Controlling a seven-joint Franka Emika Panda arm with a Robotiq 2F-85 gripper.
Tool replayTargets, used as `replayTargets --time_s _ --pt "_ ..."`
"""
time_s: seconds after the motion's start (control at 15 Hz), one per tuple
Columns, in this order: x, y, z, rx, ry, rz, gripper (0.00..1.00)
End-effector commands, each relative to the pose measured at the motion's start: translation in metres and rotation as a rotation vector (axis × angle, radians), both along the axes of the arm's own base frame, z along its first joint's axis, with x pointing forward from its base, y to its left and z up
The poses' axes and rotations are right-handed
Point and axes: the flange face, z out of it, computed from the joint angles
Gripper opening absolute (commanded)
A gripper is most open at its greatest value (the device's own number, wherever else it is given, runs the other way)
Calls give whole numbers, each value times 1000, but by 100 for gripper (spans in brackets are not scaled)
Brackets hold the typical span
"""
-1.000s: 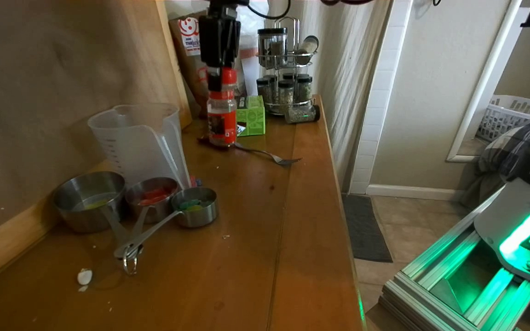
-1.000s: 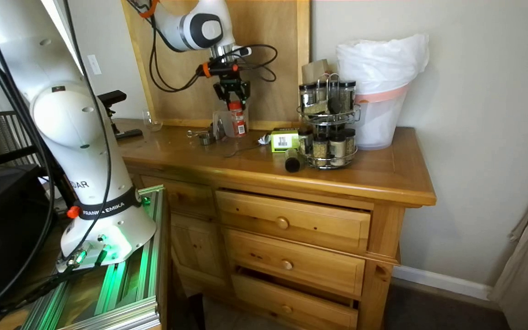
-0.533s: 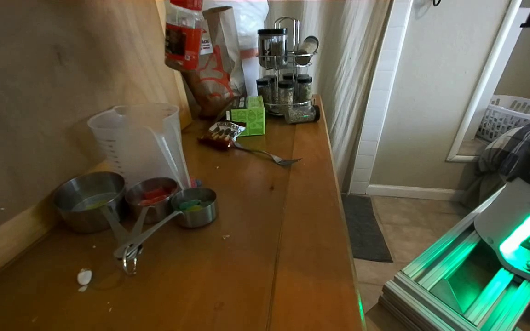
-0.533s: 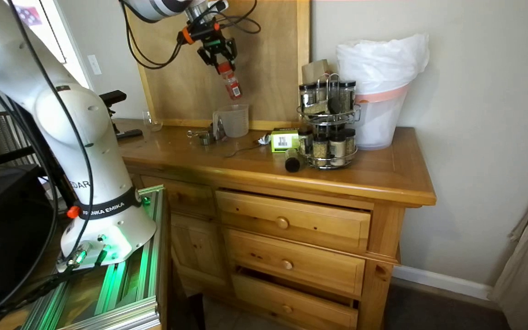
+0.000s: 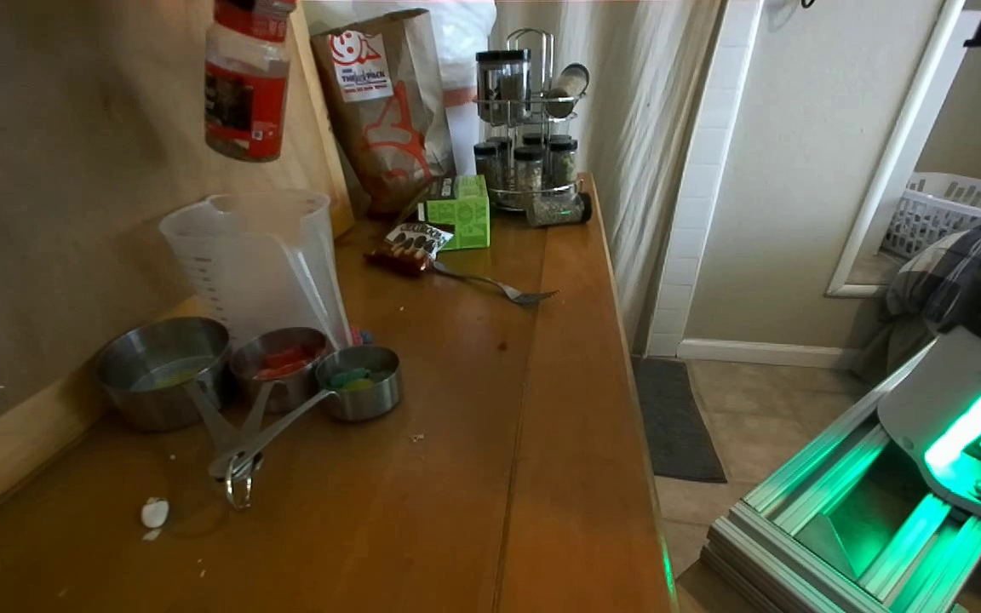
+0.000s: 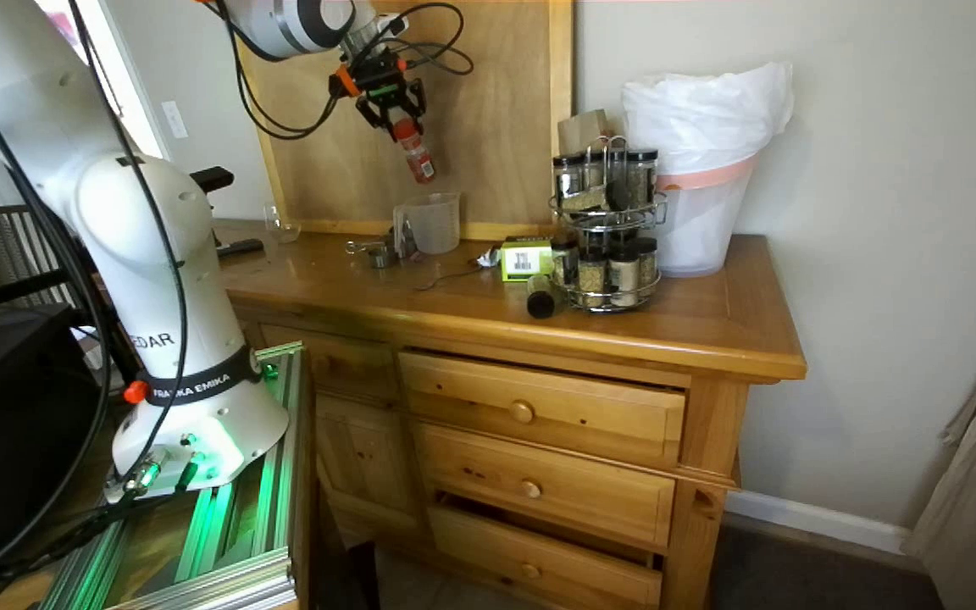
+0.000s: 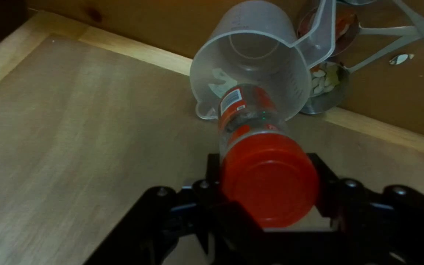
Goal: Put the orange container inside the clear jug
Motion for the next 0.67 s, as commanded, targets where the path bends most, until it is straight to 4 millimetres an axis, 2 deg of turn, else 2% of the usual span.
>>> replayTargets --time_s 0.0,0.2,0.53,0.6 --pt "18 19 -34 -36 45 62 33" --pt "26 28 -56 -62 70 94 33" --pt "40 44 -77 -165 94 136 33" --pt "28 35 -75 -125 89 126 33"
